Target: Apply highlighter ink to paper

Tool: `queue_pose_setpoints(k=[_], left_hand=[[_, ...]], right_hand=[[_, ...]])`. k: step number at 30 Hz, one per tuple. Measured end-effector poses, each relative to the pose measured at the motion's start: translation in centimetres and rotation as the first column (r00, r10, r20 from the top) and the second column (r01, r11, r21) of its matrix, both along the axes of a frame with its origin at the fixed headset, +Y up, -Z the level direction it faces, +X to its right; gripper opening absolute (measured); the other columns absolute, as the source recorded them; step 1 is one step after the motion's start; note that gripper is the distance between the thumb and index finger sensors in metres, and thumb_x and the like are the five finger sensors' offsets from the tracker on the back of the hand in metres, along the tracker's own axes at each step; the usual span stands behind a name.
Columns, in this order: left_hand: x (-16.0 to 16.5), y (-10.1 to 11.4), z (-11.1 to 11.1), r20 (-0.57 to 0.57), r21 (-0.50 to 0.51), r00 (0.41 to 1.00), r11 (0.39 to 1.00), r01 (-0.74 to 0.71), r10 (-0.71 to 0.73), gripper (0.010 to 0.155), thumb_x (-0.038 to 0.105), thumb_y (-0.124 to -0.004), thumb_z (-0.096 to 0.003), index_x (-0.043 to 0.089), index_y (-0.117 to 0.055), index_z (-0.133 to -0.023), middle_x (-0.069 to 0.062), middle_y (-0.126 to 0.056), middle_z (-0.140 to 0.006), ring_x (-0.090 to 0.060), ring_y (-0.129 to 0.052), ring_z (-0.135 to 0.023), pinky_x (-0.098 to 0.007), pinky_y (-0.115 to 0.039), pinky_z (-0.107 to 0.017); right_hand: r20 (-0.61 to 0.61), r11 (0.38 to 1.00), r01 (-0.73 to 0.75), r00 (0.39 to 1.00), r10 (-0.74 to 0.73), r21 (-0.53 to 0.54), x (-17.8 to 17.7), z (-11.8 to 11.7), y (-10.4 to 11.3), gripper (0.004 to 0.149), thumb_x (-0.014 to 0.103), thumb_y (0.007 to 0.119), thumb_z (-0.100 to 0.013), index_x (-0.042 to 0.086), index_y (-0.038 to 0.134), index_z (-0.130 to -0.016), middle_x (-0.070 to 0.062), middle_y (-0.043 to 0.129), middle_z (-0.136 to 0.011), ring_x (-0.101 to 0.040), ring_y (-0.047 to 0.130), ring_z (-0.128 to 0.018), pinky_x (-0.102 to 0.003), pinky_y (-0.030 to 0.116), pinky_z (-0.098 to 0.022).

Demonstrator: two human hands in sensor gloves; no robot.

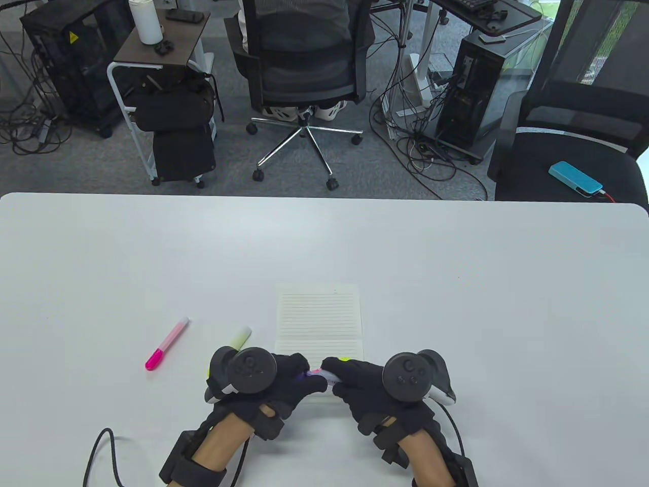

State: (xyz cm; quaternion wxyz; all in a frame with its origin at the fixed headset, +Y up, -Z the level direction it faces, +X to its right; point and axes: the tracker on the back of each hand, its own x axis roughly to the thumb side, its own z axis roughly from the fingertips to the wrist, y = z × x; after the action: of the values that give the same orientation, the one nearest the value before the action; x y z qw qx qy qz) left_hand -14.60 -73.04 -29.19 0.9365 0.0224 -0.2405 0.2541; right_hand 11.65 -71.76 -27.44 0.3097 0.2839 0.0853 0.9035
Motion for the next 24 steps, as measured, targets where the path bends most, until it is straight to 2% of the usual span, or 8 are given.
queue_pose_setpoints(k=[1, 3, 6, 11, 14, 18, 20, 24], left_hand=[[-0.6, -0.2, -0.1, -0.038, -0.031, 0.999, 0.999, 0.030, -0.031, 0.086, 0.082, -0.049, -0.0372, 0.016, -0.090, -0.075, 0.004, -0.100, -0.045, -0.010, -0.099, -0.027, -0.050, -0.087, -0.046], [-1.2, -0.4, -0.3, -0.131, -0.051, 0.985, 0.993, 0.106, -0.112, 0.070, 0.066, -0.060, -0.0442, 0.015, -0.082, -0.087, -0.003, -0.094, -0.065, -0.019, -0.098, -0.046, -0.057, -0.079, -0.055], [-1.0, -1.2, -0.8, -0.120, -0.119, 0.935, 0.940, 0.321, -0.335, 0.060, 0.056, -0.069, -0.0459, 0.022, -0.074, -0.095, -0.004, -0.083, -0.082, -0.025, -0.091, -0.066, -0.059, -0.069, -0.063], [-0.8, -2.7, -1.2, -0.168, -0.275, 0.851, 0.853, 0.444, -0.497, 0.059, 0.047, -0.081, -0.0424, 0.023, -0.075, -0.096, -0.004, -0.080, -0.088, -0.030, -0.086, -0.077, -0.062, -0.062, -0.067], [-1.4, -2.5, -1.3, -0.236, -0.314, 0.819, 0.838, 0.446, -0.524, 0.060, 0.045, -0.083, -0.0419, 0.023, -0.073, -0.096, -0.004, -0.078, -0.090, -0.031, -0.085, -0.079, -0.062, -0.060, -0.068], [-1.6, -2.7, -1.5, -0.255, -0.317, 0.809, 0.836, 0.447, -0.529, 0.060, 0.043, -0.085, -0.0411, 0.024, -0.073, -0.097, -0.004, -0.078, -0.091, -0.032, -0.084, -0.081, -0.062, -0.059, -0.068], [-1.5, -3.0, -1.6, -0.248, -0.351, 0.784, 0.807, 0.474, -0.568, 0.060, 0.041, -0.086, -0.0411, 0.024, -0.073, -0.097, -0.004, -0.077, -0.092, -0.032, -0.083, -0.082, -0.062, -0.059, -0.069], [-1.3, -3.2, -1.6, -0.246, -0.370, 0.759, 0.782, 0.501, -0.602, 0.068, 0.043, -0.086, -0.0407, 0.023, -0.064, -0.102, -0.007, -0.068, -0.100, -0.037, -0.075, -0.090, -0.064, -0.054, -0.071]], right_hand=[[0.049, 1.000, -0.018, 0.999, 0.019, -0.011, 1.2, -0.4, -0.2, 0.057, 0.023, 0.079, -0.060, 0.016, 0.058, -0.112, -0.019, 0.083, -0.091, -0.036, 0.092, -0.056, -0.045, 0.083, -0.041], [0.128, 0.997, 0.035, 0.991, -0.026, -0.073, 3.1, -1.0, -0.8, 0.056, 0.023, 0.078, -0.061, 0.015, 0.058, -0.112, -0.019, 0.083, -0.090, -0.036, 0.092, -0.054, -0.044, 0.082, -0.038], [0.209, 0.993, 0.047, 0.978, -0.024, -0.105, 4.8, -1.6, -1.4, 0.055, 0.024, 0.078, -0.061, 0.014, 0.059, -0.111, -0.020, 0.084, -0.088, -0.035, 0.093, -0.051, -0.042, 0.082, -0.035], [0.226, 0.993, -0.012, 0.973, 0.039, -0.121, 4.9, -1.7, -1.7, 0.048, 0.026, 0.082, -0.060, 0.015, 0.071, -0.106, -0.019, 0.090, -0.083, -0.034, 0.094, -0.046, -0.041, 0.083, -0.032], [0.210, 0.992, -0.070, 0.974, 0.090, -0.101, 3.8, -1.5, -1.5, 0.045, 0.027, 0.084, -0.060, 0.016, 0.076, -0.103, -0.017, 0.092, -0.082, -0.033, 0.095, -0.045, -0.040, 0.084, -0.031], [0.196, 0.987, -0.134, 0.969, 0.149, -0.091, 2.6, -1.4, -1.7, 0.043, 0.028, 0.085, -0.059, 0.016, 0.079, -0.101, -0.017, 0.093, -0.080, -0.032, 0.096, -0.043, -0.039, 0.084, -0.029], [0.191, 0.984, -0.154, 0.967, 0.169, -0.091, 2.2, -1.5, -1.9, 0.043, 0.028, 0.085, -0.059, 0.016, 0.079, -0.100, -0.017, 0.093, -0.079, -0.032, 0.096, -0.042, -0.039, 0.084, -0.029], [0.181, 0.977, -0.202, 0.960, 0.212, -0.073, 1.5, -1.5, -2.0, 0.043, 0.028, 0.086, -0.059, 0.017, 0.079, -0.100, -0.015, 0.093, -0.081, -0.032, 0.095, -0.044, -0.039, 0.084, -0.030]])
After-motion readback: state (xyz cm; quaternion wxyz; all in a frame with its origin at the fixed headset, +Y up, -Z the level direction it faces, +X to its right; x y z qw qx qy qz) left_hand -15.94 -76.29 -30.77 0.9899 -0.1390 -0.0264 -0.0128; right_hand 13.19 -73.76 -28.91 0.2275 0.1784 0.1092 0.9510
